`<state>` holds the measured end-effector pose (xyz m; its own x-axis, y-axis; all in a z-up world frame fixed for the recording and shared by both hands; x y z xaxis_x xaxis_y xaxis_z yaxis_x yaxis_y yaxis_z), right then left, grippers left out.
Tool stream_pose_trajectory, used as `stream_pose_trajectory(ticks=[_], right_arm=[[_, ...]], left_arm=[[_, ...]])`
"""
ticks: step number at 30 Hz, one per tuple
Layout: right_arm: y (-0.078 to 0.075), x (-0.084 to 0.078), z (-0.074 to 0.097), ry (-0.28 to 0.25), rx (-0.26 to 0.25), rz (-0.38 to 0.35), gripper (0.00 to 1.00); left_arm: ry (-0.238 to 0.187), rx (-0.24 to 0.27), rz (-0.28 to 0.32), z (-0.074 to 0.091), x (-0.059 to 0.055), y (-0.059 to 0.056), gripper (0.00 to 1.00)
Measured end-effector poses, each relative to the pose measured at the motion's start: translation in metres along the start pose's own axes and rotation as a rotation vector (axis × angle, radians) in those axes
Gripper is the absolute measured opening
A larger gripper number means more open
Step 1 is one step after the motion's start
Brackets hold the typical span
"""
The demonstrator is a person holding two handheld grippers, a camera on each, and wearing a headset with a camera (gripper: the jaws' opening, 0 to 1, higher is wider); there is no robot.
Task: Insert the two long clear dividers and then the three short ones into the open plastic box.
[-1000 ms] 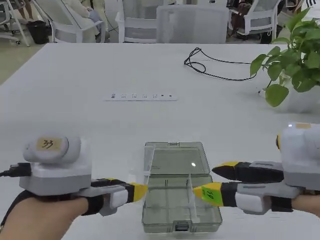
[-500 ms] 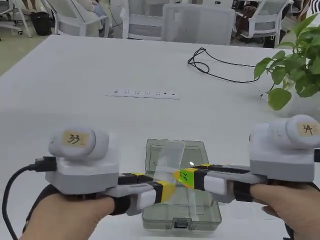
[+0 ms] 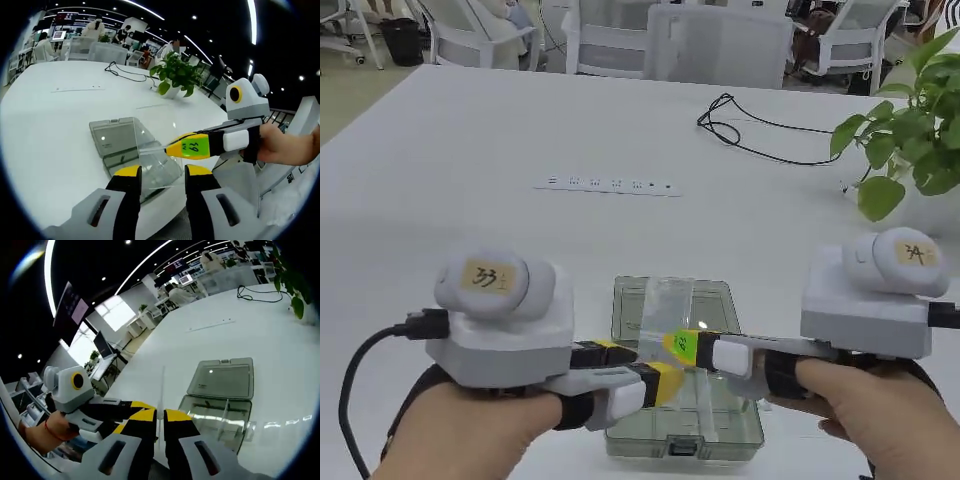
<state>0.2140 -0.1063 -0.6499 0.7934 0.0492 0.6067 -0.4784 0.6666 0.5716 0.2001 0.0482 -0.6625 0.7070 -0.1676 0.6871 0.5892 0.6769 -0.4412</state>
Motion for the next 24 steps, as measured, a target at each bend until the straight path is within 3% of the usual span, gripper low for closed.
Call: stream_pose_trajectory(ticks=[12, 20, 24], right_arm=[[0.0, 0.004, 0.0, 0.019, -0.004, -0.012, 0.06], [-0.002, 0.018, 0.002, 0.037, -0.008, -0.025, 0.07], [-0.001, 0.024, 0.0, 0.081, -0.034, -0.021, 0.07]], left_arm=[[0.018, -0.036, -0.066, 0.0, -0.001, -0.002, 0.4], [0.018, -0.044, -0.136, 0.011, -0.006, 0.007, 0.52], [0.02, -0.05, -0.18, 0.016, -0.01, 0.014, 0.59]])
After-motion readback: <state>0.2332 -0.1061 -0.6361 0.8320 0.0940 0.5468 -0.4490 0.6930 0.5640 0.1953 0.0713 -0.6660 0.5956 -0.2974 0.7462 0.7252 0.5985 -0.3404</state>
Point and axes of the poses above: the centre of the closed fingertips' face, and the gripper's own axes: z roughly backward along the fingers, y roughly to its left, x roughly out of its top, the point moved 10 cm from there along z, roughly backward along the fingers, and after that the axes turned 7 degrees about y, right-handed, at the moved point
